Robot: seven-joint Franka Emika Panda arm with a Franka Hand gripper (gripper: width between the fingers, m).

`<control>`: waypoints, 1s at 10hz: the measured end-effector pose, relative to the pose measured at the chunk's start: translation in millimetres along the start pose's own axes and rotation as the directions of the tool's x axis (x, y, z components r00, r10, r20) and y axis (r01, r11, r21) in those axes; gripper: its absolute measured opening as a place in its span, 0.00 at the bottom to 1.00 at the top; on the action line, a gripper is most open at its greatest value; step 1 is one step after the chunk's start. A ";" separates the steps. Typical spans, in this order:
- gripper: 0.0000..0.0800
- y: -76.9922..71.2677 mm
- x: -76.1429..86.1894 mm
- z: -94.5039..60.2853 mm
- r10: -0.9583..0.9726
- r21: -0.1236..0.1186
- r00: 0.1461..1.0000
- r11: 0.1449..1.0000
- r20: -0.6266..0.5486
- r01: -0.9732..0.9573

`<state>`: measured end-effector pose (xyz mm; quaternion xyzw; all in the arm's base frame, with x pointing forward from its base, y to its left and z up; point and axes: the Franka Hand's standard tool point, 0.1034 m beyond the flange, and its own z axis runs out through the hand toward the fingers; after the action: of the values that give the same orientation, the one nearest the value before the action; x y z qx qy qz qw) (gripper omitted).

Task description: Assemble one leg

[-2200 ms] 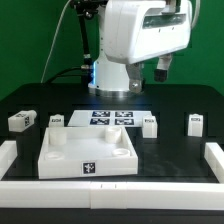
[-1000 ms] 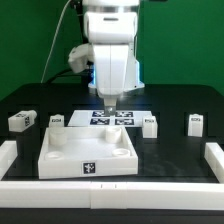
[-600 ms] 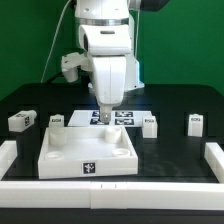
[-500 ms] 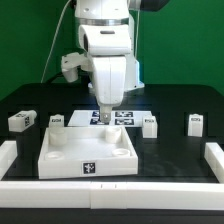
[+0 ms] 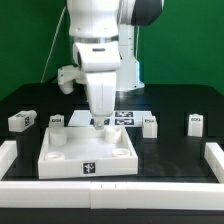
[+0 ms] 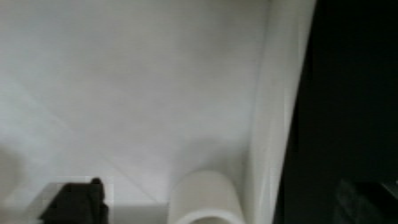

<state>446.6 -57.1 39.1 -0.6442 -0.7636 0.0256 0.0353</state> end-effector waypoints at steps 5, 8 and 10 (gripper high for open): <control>0.81 -9.2 -4.7 28.9 0.037 0.019 0.999 0.999 -0.018 -0.037; 0.49 -9.1 -5.2 28.0 0.053 0.018 0.998 0.998 -0.017 -0.053; 0.14 -9.5 -5.4 28.4 0.054 0.019 0.998 0.998 -0.017 -0.054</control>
Offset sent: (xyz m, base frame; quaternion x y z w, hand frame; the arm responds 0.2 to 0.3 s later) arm 0.0008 0.0031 -0.0250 -0.0142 0.0116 -0.0113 0.9998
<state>435.7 -63.8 11.5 -0.6645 -0.7453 0.0279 0.0472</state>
